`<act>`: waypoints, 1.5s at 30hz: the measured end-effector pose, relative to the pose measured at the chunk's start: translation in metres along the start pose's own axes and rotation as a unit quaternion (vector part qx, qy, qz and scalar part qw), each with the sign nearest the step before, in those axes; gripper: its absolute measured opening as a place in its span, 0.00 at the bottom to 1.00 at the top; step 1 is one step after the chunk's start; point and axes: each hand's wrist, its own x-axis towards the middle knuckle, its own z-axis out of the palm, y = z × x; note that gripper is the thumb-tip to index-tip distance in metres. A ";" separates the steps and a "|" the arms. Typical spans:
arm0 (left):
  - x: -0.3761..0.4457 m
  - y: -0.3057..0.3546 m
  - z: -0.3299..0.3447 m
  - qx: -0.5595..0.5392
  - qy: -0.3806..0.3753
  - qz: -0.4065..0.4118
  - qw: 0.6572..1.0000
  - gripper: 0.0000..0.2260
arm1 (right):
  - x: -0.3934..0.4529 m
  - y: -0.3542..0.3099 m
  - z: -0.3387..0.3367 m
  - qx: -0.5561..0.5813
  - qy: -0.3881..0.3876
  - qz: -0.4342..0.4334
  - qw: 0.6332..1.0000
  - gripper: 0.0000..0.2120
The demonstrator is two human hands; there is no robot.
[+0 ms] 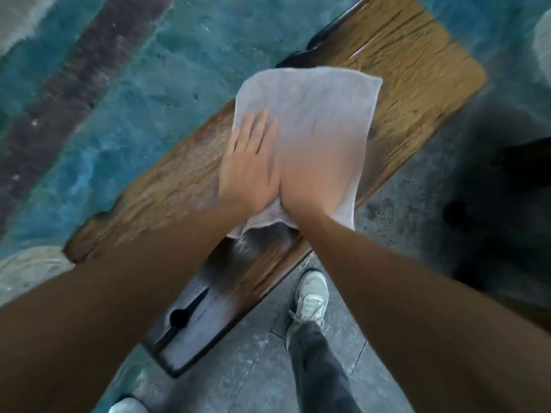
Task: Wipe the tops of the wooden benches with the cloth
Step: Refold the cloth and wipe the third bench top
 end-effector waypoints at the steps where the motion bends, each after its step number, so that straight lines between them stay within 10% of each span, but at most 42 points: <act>1: -0.041 -0.010 -0.005 0.004 -0.009 -0.012 1.000 0.26 | -0.040 -0.008 0.003 -0.001 -0.007 0.006 1.000 0.32; 13: -0.363 -0.063 -0.016 -0.001 -0.079 -0.227 0.971 0.27 | -0.318 -0.053 0.039 -0.052 -0.111 -0.253 0.960 0.29; 27: -0.182 -0.189 -0.049 -0.026 -0.019 -0.321 0.946 0.26 | -0.157 -0.191 0.059 -0.018 -0.104 -0.294 0.950 0.25; 38: -0.258 -0.044 -0.018 0.042 -0.060 -0.292 0.954 0.30 | -0.225 -0.047 0.037 -0.080 -0.108 -0.265 0.955 0.32; 45: -0.210 -0.064 -0.021 0.038 -0.052 -0.246 0.967 0.30 | -0.160 -0.056 0.035 -0.078 -0.108 -0.366 0.921 0.29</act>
